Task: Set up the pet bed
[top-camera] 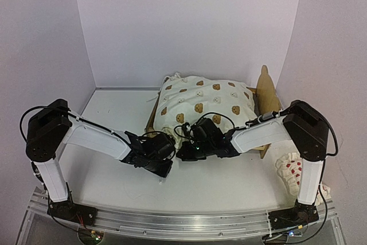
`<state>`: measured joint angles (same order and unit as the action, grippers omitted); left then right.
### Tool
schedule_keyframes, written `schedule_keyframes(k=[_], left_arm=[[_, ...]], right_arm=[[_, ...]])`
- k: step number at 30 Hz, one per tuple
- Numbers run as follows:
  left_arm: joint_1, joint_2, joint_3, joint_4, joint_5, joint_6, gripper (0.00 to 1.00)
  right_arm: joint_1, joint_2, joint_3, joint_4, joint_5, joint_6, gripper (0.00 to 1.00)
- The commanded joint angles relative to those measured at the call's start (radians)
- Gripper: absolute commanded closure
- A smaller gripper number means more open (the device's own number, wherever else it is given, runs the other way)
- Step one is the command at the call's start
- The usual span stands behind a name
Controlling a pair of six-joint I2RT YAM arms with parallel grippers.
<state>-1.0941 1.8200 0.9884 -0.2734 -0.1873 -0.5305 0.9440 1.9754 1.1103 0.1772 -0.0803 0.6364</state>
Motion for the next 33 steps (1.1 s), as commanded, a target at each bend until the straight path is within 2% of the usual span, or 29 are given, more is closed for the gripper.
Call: schedule_keyframes(k=[1, 2, 13, 21, 28, 33], left_arm=[[-0.011, 0.044, 0.014, -0.073, -0.07, -0.034, 0.96], [-0.012, 0.041, 0.011, -0.077, -0.086, -0.041, 1.0], [0.002, -0.114, -0.018, -0.142, -0.274, -0.063, 1.0], [0.087, -0.214, -0.032, -0.15, -0.296, -0.027, 1.0], [0.188, -0.347, 0.0, -0.147, -0.251, 0.055, 1.0], [0.296, -0.373, 0.023, -0.155, -0.235, 0.072, 1.0]], right_arm=[[0.006, -0.056, -0.014, 0.001, 0.006, -0.016, 1.0], [0.005, -0.061, -0.019, 0.001, 0.009, -0.018, 1.0], [0.003, -0.165, -0.15, -0.021, 0.113, -0.054, 1.0], [-0.004, -0.245, -0.237, -0.036, 0.141, -0.063, 1.0], [-0.004, -0.226, -0.187, -0.074, 0.019, -0.062, 1.0], [-0.005, -0.226, -0.164, -0.125, 0.027, -0.072, 1.0]])
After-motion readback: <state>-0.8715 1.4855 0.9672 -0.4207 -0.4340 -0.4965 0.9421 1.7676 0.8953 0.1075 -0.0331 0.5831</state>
